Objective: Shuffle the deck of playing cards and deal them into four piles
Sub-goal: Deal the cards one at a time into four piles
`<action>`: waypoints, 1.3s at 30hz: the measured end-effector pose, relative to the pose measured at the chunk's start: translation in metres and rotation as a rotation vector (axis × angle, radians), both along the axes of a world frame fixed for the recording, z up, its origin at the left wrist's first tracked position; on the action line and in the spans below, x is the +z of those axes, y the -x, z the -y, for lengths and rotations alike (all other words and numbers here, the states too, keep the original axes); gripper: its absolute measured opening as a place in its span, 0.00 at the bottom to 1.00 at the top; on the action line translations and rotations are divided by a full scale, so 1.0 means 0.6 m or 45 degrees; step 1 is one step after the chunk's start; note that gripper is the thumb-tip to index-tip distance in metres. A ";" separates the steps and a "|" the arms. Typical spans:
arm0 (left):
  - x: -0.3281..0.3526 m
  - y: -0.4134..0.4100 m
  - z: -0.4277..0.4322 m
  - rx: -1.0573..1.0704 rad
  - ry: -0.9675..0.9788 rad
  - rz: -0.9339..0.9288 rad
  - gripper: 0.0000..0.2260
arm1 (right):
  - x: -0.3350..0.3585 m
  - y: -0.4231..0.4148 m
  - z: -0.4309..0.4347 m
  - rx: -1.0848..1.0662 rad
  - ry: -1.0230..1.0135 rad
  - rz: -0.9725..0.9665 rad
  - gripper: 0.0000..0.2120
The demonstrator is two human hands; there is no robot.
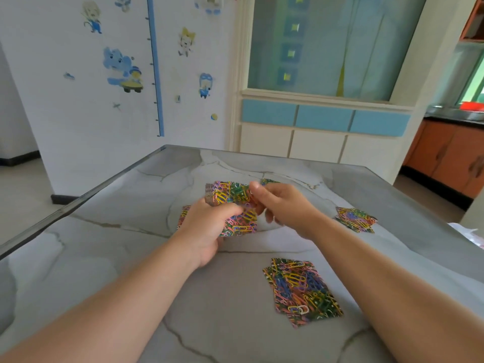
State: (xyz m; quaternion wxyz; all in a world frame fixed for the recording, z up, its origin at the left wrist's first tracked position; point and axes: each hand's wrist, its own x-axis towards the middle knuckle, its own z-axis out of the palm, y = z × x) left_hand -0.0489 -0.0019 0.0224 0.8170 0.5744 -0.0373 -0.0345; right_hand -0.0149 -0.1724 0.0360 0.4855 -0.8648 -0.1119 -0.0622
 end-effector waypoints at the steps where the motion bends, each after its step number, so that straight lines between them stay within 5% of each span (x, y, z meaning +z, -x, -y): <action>1: 0.004 0.001 -0.008 -0.017 0.012 0.021 0.09 | 0.003 0.009 -0.015 0.047 0.055 0.039 0.25; 5: 0.017 -0.008 -0.075 0.096 0.222 -0.027 0.03 | 0.029 0.009 -0.059 -0.090 -0.025 0.198 0.23; 7: 0.014 -0.019 -0.125 0.249 0.465 -0.109 0.05 | 0.045 -0.002 -0.077 -0.099 -0.277 0.068 0.22; 9: 0.005 -0.027 -0.162 0.323 0.646 -0.132 0.08 | 0.046 -0.013 -0.101 -0.071 -0.261 -0.065 0.23; 12: -0.004 -0.038 -0.174 0.293 0.681 -0.160 0.10 | 0.006 -0.024 -0.124 -0.121 0.727 -0.006 0.29; 14: -0.005 -0.042 -0.163 0.270 0.606 -0.180 0.10 | -0.015 -0.027 -0.124 -0.172 0.978 0.070 0.31; 23: 0.009 -0.025 -0.073 0.124 0.121 -0.050 0.09 | 0.010 0.019 -0.055 -0.115 0.027 -0.040 0.29; 29: 0.007 0.024 0.009 -0.179 -0.094 0.099 0.08 | 0.021 0.082 0.006 -0.146 0.005 0.051 0.19; 35: 0.008 0.047 0.039 -0.284 0.122 -0.236 0.09 | 0.026 0.145 0.090 -0.308 -0.163 -0.101 0.21; 39: 0.006 0.048 0.041 -0.226 0.121 -0.221 0.14 | 0.021 0.197 0.111 -0.166 -0.224 -0.101 0.21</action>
